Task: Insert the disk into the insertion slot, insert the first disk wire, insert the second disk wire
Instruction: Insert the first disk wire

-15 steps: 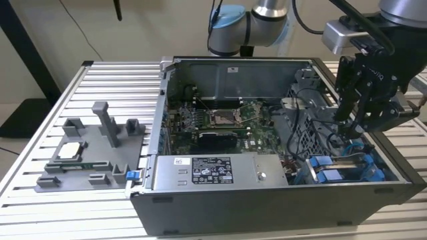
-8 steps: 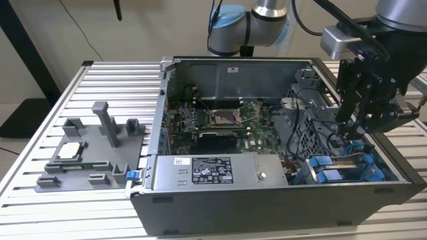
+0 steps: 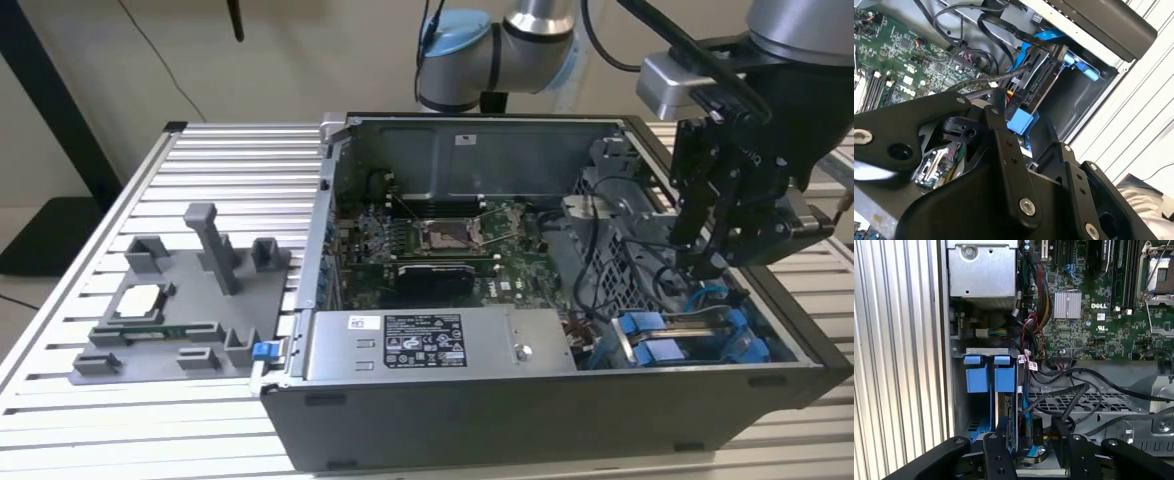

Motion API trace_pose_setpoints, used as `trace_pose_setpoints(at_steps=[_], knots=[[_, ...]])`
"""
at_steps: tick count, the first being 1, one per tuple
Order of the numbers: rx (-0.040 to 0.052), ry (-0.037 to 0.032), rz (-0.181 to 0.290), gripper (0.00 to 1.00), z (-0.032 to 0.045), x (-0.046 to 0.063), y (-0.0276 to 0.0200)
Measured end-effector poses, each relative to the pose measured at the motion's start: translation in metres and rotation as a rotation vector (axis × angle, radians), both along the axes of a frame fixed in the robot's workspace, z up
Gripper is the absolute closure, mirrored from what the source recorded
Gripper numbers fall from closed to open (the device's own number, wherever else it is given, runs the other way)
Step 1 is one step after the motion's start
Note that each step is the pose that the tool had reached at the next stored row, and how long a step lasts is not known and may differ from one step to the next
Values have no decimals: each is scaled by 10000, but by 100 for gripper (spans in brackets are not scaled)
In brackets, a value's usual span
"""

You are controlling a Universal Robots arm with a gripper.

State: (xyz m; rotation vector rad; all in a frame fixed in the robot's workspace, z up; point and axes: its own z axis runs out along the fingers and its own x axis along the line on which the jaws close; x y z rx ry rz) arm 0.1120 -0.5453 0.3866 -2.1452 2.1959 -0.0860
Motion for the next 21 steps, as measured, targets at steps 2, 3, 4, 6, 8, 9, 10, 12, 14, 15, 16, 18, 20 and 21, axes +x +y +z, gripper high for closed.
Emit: trace_pose_setpoints(at_steps=[2,3,4,6,8,9,10,12,14,15,16,18,20,21], knots=[[-1,0,-1,0,0,0,1],[0,0,-1,0,0,0,1],[-1,0,-1,100,0,0,1],[0,0,-1,100,0,0,1],[-1,0,-1,100,0,0,1],[0,0,-1,100,-1,0,1],[0,0,-1,100,-1,0,1],[0,0,-1,100,-2,0,1],[0,0,-1,100,-2,0,1],[0,0,-1,100,-2,0,1],[0,0,0,100,-2,0,1],[0,0,-1,100,-2,0,1],[0,0,-1,100,-2,0,1],[0,0,-1,100,-2,0,1]])
